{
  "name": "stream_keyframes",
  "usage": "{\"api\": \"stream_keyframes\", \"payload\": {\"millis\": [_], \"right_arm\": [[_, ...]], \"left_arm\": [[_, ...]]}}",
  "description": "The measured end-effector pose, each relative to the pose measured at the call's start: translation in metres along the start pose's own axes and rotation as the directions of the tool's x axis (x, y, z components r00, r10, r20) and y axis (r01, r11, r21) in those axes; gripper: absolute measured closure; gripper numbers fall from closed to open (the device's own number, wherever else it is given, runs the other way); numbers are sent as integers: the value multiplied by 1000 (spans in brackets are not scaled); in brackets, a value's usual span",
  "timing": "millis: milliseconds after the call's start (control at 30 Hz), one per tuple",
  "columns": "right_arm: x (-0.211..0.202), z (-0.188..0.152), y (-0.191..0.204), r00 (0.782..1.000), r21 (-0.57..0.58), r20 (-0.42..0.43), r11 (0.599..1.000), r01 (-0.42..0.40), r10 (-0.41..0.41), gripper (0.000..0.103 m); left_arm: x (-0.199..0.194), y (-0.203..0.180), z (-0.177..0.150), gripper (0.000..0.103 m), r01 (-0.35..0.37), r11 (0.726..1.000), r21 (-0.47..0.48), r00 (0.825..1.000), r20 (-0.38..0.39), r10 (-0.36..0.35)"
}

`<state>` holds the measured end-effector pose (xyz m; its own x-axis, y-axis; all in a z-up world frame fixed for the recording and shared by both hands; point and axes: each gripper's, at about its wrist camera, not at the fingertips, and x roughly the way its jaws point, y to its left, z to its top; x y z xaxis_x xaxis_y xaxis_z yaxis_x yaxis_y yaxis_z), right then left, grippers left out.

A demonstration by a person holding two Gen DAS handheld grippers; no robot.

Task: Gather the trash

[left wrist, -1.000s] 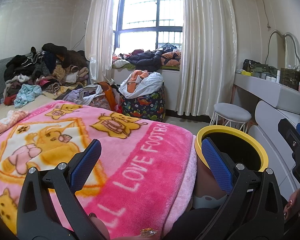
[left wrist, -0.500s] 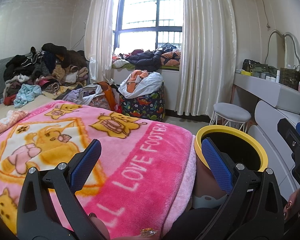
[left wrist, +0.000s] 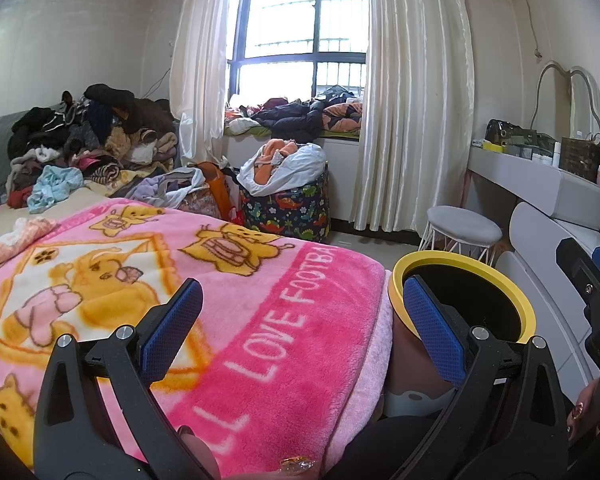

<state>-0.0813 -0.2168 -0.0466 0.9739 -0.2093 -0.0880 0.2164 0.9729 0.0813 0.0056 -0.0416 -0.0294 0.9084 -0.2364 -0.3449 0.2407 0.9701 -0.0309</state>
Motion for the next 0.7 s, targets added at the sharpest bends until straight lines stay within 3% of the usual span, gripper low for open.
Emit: {"api": "stream_keyframes", "payload": {"millis": [700], "right_arm": [[-1, -1, 0, 1000, -2, -2, 1000, 1, -1, 6]], "left_arm": [[0, 0, 0, 11, 2, 1000, -7, 1000, -3, -2]]}}
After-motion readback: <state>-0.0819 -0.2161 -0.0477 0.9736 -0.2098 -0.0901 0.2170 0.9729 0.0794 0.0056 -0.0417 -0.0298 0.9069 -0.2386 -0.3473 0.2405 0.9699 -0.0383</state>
